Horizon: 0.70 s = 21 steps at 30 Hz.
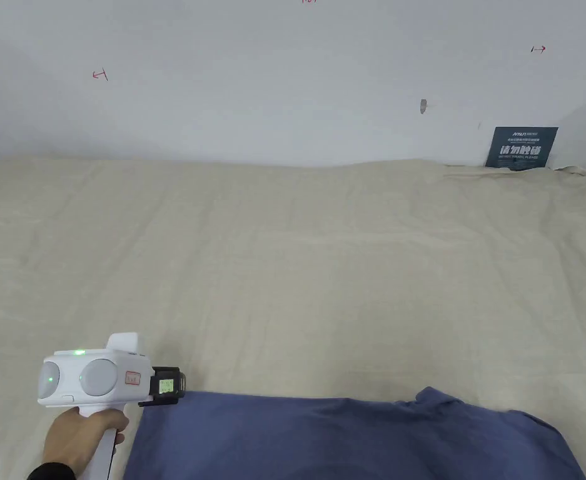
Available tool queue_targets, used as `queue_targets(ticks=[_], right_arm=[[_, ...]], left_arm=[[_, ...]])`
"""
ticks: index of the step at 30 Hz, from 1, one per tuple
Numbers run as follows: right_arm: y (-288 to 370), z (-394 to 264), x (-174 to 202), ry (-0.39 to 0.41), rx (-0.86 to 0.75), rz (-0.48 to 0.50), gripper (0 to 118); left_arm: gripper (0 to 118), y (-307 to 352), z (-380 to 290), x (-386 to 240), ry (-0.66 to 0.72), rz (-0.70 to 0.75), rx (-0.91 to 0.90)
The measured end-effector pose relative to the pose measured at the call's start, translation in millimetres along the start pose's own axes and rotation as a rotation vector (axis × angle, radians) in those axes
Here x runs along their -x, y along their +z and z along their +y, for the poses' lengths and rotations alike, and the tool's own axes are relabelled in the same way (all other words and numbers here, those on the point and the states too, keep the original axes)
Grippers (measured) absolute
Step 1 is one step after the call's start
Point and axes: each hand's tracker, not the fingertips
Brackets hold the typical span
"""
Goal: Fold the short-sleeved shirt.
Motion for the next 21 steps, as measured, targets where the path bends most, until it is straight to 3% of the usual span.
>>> queue_targets(ticks=[3, 4, 6, 10, 18, 19, 21], right_arm=[[-7.7, -2.8, 0.8, -0.009, 0.017, 0.001, 0], [-9.6, -3.9, 1.7, -0.007, 0.020, 0.000, 0], [-12.5, -5.3, 2.7, -0.001, 0.031, 0.000, 0], [-17.9, -5.5, 4.8, -0.006, 0.052, 0.012, 0], [-82.4, -6.1, -12.0, -0.011, 0.167, 0.048, 2], [-94.5, -7.5, -13.4, 0.004, 0.202, 0.051, 6], [-118.9, -7.9, -17.7, 0.001, 0.270, 0.085, 34]], left_arm=[[80, -25.5, -5.4, -0.1, 0.015, 0.019, 0.035], [67, -30.0, -6.8, -1.5, 0.015, 0.016, 0.054], [58, -27.4, -15.2, -8.3, 0.006, 0.029, 0.054], [7, -21.9, -17.8, -9.2, -0.101, 0.053, 0.015], [0, 14.7, -15.4, -23.3, -0.143, -0.038, -0.063], [0, 24.7, -15.6, -25.9, -0.152, -0.054, -0.083], [0, 43.6, -17.6, -29.1, -0.180, -0.057, -0.125]])
